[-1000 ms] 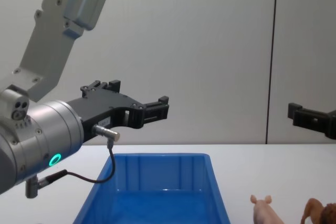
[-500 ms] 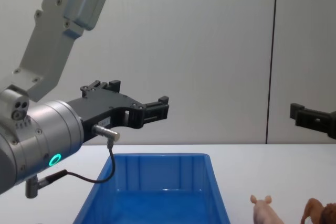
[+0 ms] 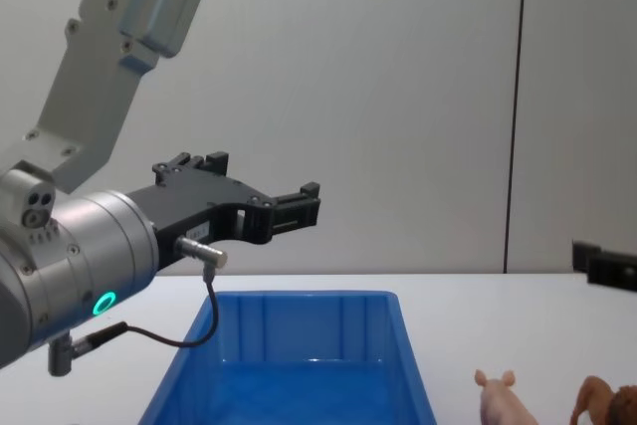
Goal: Pick up the two dolls from the table and place them into the box.
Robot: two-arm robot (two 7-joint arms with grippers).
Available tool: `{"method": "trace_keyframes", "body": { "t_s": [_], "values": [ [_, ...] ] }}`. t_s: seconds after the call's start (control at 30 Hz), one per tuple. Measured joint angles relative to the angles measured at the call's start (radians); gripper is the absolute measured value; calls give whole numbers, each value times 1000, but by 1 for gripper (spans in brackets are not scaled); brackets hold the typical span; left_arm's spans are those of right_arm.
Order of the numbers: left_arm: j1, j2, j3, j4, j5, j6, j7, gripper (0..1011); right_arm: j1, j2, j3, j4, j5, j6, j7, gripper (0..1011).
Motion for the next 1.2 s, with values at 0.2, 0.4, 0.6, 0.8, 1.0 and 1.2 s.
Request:
{"method": "trace_keyframes", "body": {
  "t_s": [0.2,0.4,0.6,0.8,1.0,1.2],
  "values": [
    [0,0,0,0,0,0,0,1002,-14,27,11,6,13,40,38,1001],
    [0,0,0,0,0,0,0,1002,-27,46,15,15,14,70,72,1001],
    [0,0,0,0,0,0,0,1002,-31,53,13,33,5,92,97,1001],
    [0,0,0,0,0,0,0,1002,-29,51,5,53,-14,110,116,1001],
    [0,0,0,0,0,0,0,1002,-18,42,-5,79,-30,122,127,1001],
    [0,0,0,0,0,0,0,1002,-6,31,-14,103,-42,135,132,1001]
  ]
}}
